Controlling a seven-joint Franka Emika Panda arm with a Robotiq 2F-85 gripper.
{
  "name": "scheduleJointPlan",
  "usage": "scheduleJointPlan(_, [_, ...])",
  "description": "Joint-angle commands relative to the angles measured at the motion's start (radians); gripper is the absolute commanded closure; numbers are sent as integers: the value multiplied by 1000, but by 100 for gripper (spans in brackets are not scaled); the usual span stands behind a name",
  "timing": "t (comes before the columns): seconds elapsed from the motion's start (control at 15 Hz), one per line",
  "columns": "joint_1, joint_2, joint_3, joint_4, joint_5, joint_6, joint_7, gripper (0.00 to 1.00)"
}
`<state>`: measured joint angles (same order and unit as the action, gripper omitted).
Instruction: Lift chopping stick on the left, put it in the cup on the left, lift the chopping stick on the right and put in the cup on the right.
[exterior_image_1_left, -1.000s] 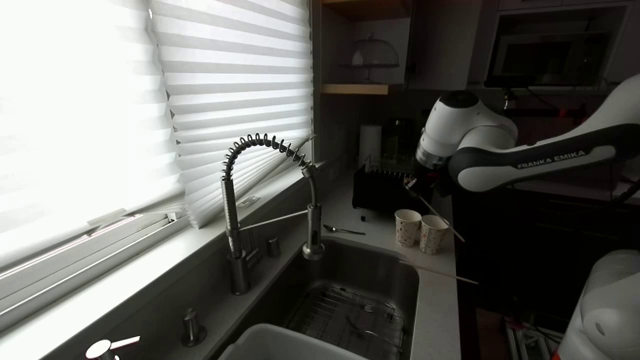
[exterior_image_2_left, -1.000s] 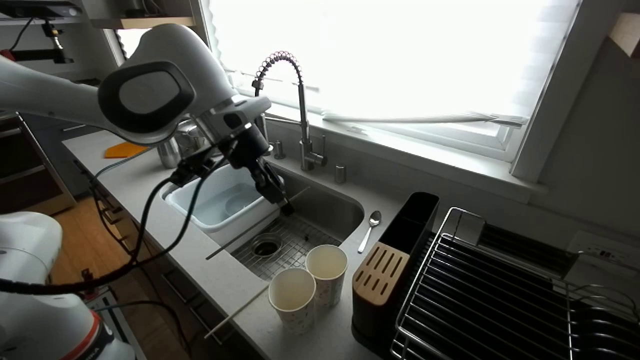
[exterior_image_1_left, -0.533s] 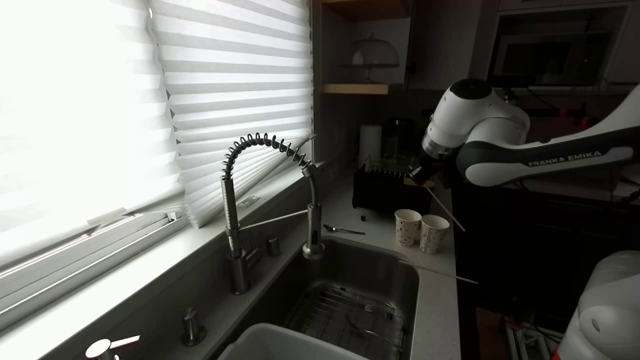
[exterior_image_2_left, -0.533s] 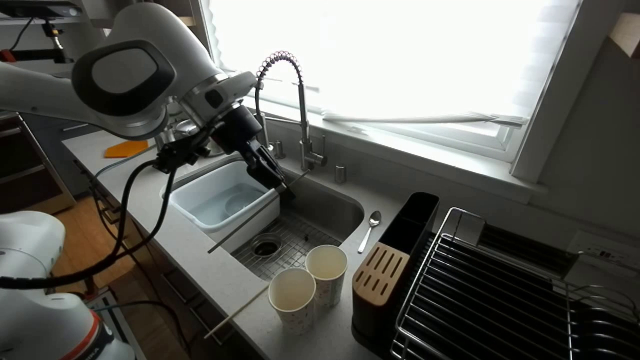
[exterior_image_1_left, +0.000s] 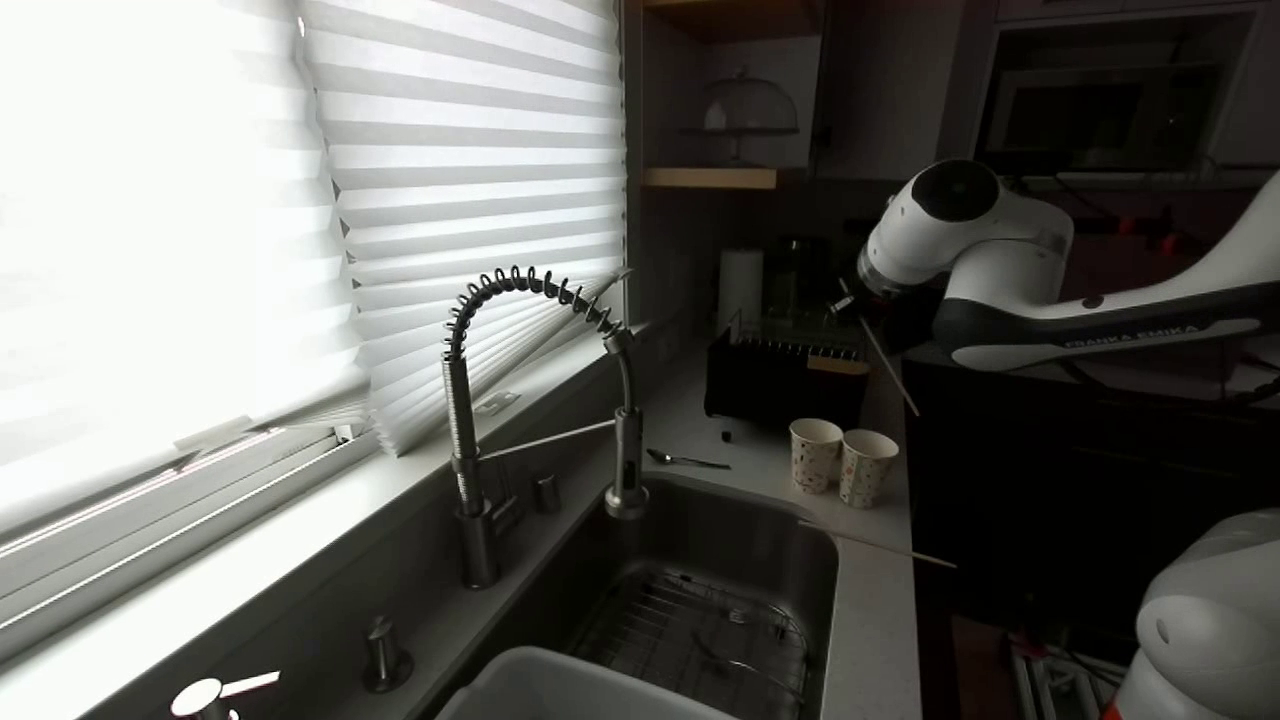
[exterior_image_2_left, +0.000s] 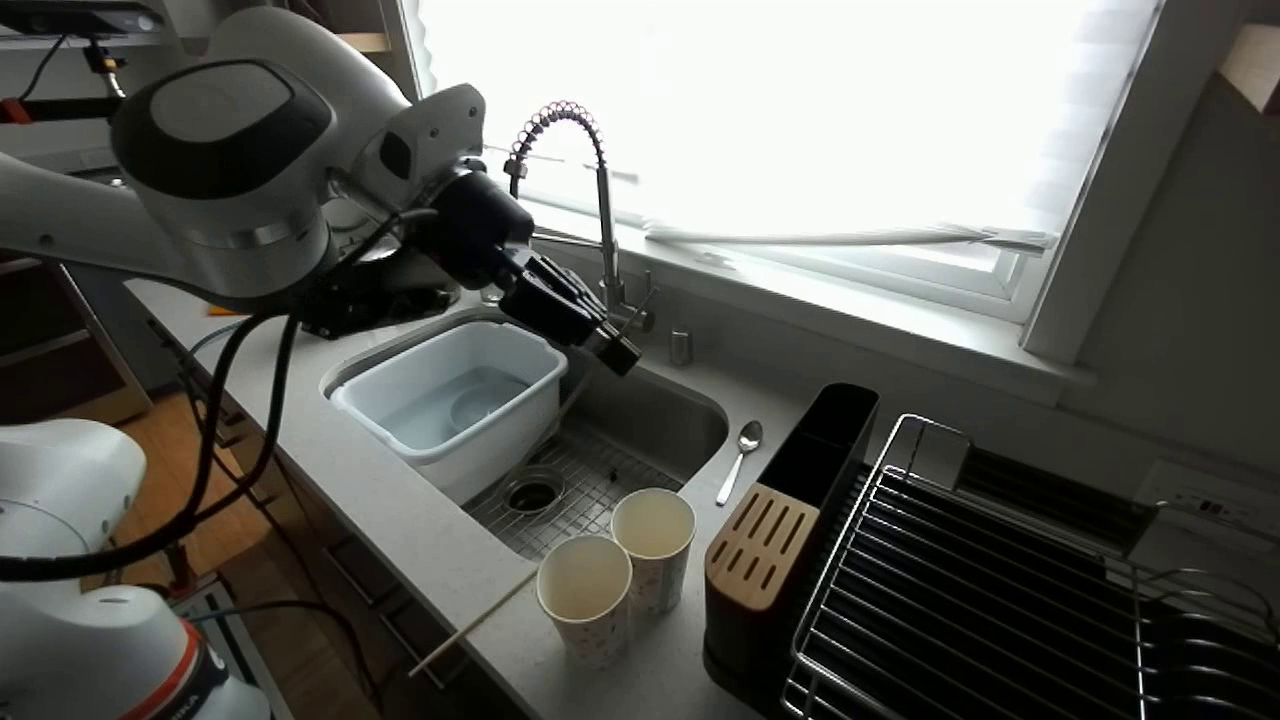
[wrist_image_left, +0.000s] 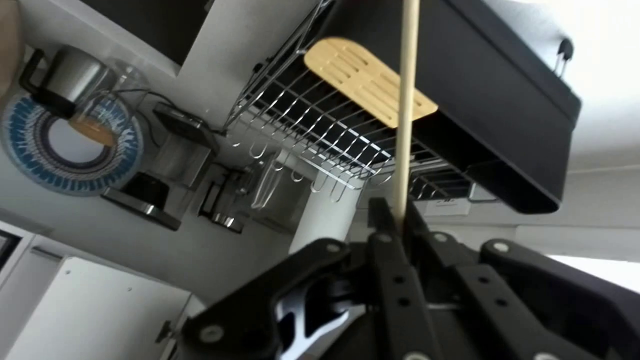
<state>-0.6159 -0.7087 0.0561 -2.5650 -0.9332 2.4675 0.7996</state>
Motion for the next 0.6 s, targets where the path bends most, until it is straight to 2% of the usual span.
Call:
scheduleJointPlan(0.0, [-38,20,3,6,-160,-10,256,98])
scheduleJointPlan(0.13, [-14,36,-26,2,-193,-45,354,98])
scheduleJointPlan(0.27, [26,57,-67,-1,-169,-79,405,98])
scheduleJointPlan(0.53, [60,89,-133,-5,-222,-20,572,98])
